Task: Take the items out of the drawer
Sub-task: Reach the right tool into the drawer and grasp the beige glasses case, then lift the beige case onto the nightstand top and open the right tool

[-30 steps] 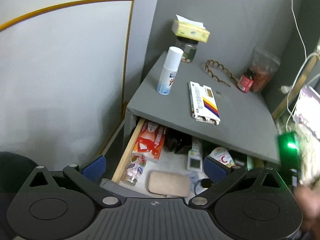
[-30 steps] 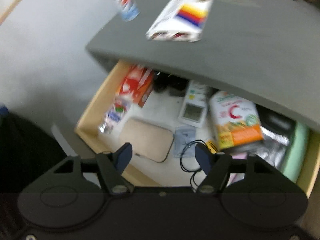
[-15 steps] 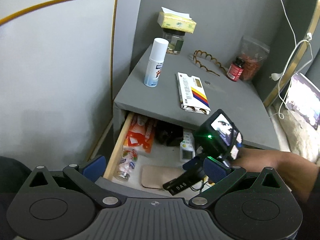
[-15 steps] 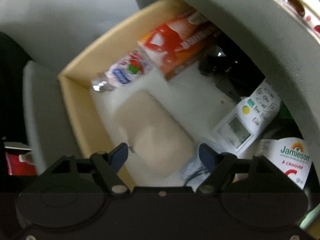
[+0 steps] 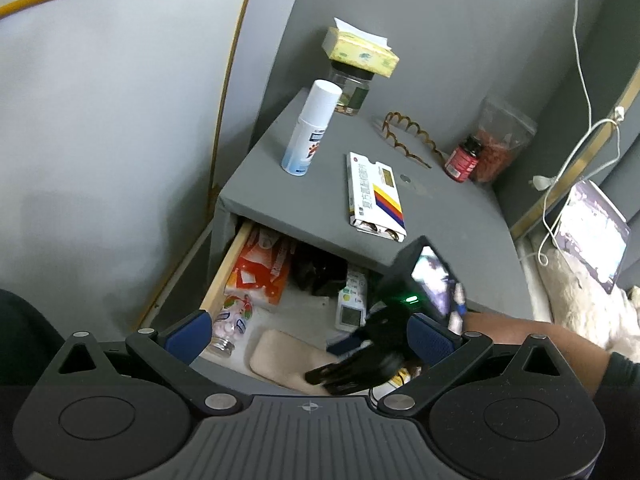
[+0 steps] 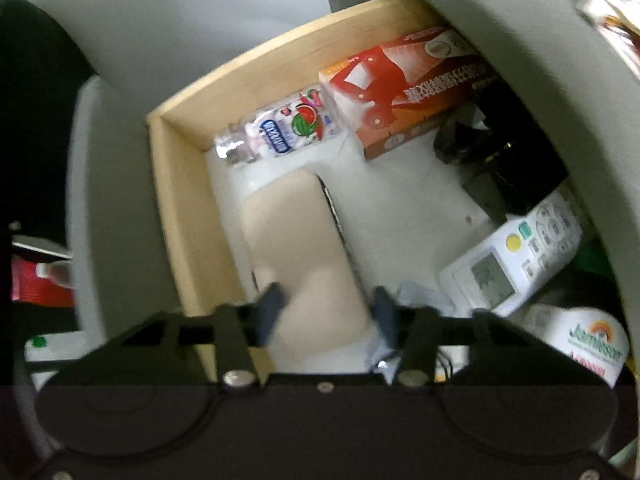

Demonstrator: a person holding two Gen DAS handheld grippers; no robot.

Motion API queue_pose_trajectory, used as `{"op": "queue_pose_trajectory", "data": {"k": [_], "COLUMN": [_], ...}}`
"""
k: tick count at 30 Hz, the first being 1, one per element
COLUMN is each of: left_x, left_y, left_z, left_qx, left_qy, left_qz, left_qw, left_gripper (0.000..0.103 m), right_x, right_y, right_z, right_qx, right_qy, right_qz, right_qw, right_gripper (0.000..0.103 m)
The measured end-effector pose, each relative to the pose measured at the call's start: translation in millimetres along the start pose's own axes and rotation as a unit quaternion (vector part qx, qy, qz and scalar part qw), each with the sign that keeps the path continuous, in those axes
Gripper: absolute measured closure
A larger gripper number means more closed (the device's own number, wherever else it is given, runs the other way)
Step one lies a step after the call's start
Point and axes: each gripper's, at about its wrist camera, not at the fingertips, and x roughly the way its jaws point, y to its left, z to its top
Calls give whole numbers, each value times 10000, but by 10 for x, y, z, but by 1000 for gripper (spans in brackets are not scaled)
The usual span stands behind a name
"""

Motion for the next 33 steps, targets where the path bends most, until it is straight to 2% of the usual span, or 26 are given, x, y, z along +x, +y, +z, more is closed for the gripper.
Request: {"op": "queue_pose_trajectory", "data": {"k": [4, 9, 13, 17, 20, 23, 25, 28, 31, 33], "left_x": [-12, -41, -45, -51, -56, -68, -78, -94, -101, -104], "left_y": [-1, 16, 28, 19, 4, 2, 7, 8, 15, 26], "left_z": [11, 13, 30, 32, 28, 27, 41, 65, 76, 78], "left_qx": [10, 30, 22, 19, 45, 63, 56, 66, 60, 12], "left_qy": [-28, -56, -82, -92, -85, -100, -108, -146, -168, -173], "left_qz": [-11, 21, 16, -7, -27, -37, -42, -52, -37, -17], "left_qw": [10000, 10000, 10000, 10000, 9999, 9999, 9999, 9999, 9998, 9998], "left_gripper": [0, 0, 0, 0, 0, 0, 0, 0, 0, 0], "right_x": [-61, -136, -147, -49, 156, 152, 60, -161, -505, -821], "right_y": [6, -198, -234, -164, -95, -102, -72, -56, -77, -134], "right_z": [6, 4, 0, 33, 192, 191, 154, 23, -218, -383], "right_qx": [-65, 661, 755, 510, 425, 605, 594, 729, 1071, 1358], "right_qy": [106, -50, -42, 224, 258, -33, -355, -821, -1342, -1698], "right_qz": [96, 828, 1060, 963, 800, 782, 624, 290, 161, 303], "right_qw": [9999, 9944, 9915, 9938, 9955, 9951, 9956, 9935, 9850, 9756], "right_gripper": [76, 75, 76, 76, 75, 79, 84, 85, 85, 85]}}
